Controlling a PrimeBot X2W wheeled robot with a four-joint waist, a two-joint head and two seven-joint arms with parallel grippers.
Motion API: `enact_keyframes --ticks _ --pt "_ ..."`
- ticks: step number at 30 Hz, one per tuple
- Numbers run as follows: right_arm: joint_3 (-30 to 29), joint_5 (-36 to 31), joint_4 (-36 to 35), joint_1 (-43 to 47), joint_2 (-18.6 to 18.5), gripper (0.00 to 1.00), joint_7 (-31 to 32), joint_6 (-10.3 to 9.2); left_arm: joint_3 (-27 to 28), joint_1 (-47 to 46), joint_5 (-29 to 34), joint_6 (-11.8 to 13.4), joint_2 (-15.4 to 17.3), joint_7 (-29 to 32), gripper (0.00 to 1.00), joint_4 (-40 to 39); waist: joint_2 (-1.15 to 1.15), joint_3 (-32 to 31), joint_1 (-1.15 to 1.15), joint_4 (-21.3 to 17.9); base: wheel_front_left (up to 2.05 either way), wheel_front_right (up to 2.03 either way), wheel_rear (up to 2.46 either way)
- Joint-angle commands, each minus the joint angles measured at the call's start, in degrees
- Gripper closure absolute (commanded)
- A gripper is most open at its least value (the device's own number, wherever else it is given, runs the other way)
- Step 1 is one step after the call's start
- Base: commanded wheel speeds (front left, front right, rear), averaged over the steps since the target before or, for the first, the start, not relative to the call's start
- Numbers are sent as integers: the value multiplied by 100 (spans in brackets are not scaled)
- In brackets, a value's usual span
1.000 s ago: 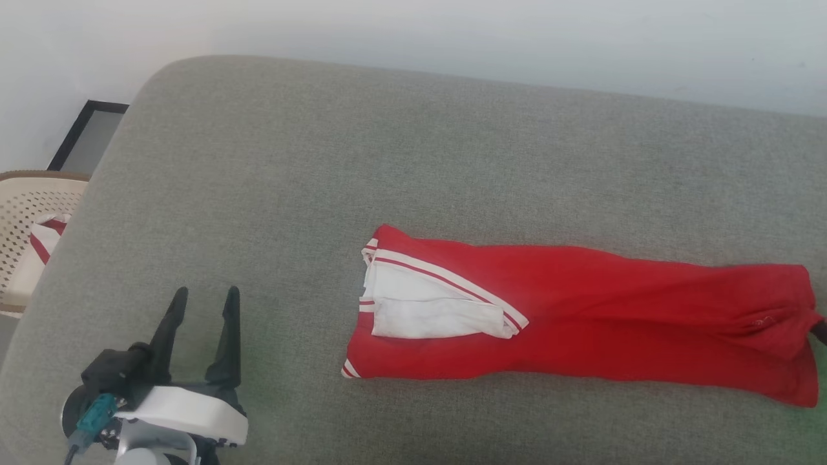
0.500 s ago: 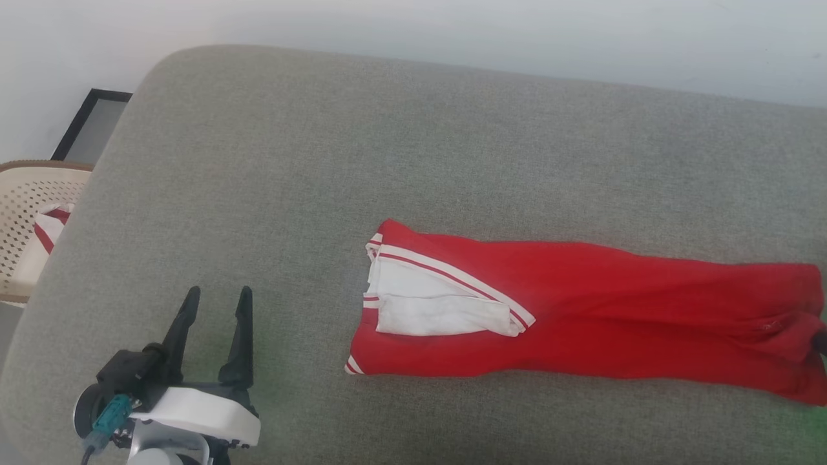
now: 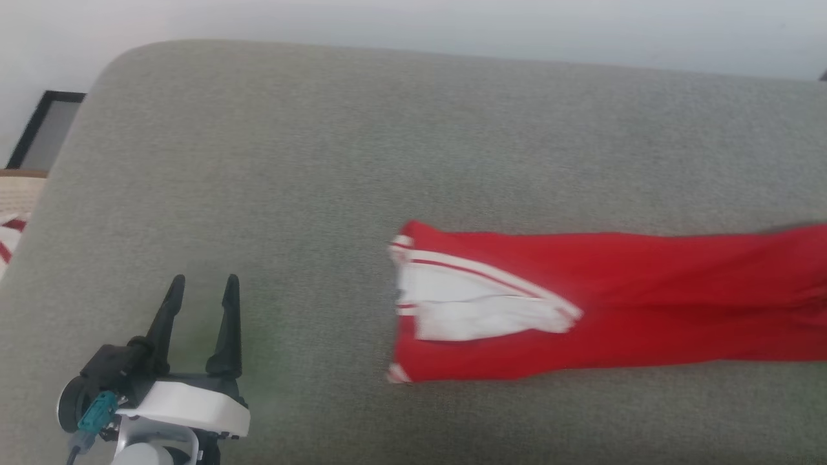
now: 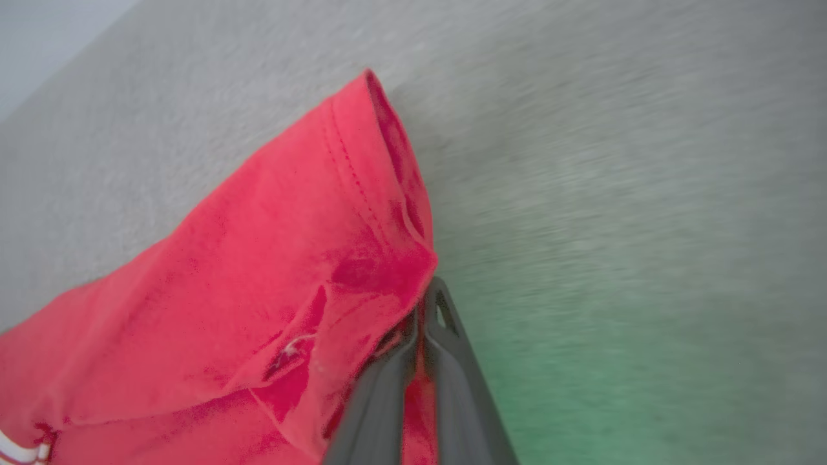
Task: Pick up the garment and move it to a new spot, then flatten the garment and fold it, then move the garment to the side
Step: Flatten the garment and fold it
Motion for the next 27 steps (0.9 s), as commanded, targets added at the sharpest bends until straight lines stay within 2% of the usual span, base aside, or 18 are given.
enact_keyframes --ticks 1,6,9,12,17,23,27 --pt "-158 37 27 -2 -148 100 -93 -11 26 -31 40 -13 17 -24 0 -37 0 64 0 -118 0 0 0" --pt "-788 -238 343 75 -752 100 -407 -12 35 -90 -25 -12 -5 -24 0 -60 0 94 0 -246 0 0 0" --pt "-1089 -231 455 173 -861 100 -500 -7 20 -133 -90 -12 -5 -24 0 -50 0 61 0 -278 0 0 0" --pt "-1162 -178 233 308 -833 100 -434 -7 9 -87 -117 -12 -11 -25 0 -35 0 -20 0 -333 0 0 0" --pt "-983 172 -780 777 -448 100 -39 -7 -6 46 -174 -12 -40 -24 0 33 0 -229 0 -315 0 0 0" --pt "-566 456 -2654 1317 319 100 554 -7 -71 247 -223 -12 -103 -25 0 56 0 -440 0 -270 0 0 0" --pt "-191 358 -3559 1444 824 100 1060 -7 -168 298 -270 -11 -135 -25 0 97 0 -507 0 -139 0 0 0"
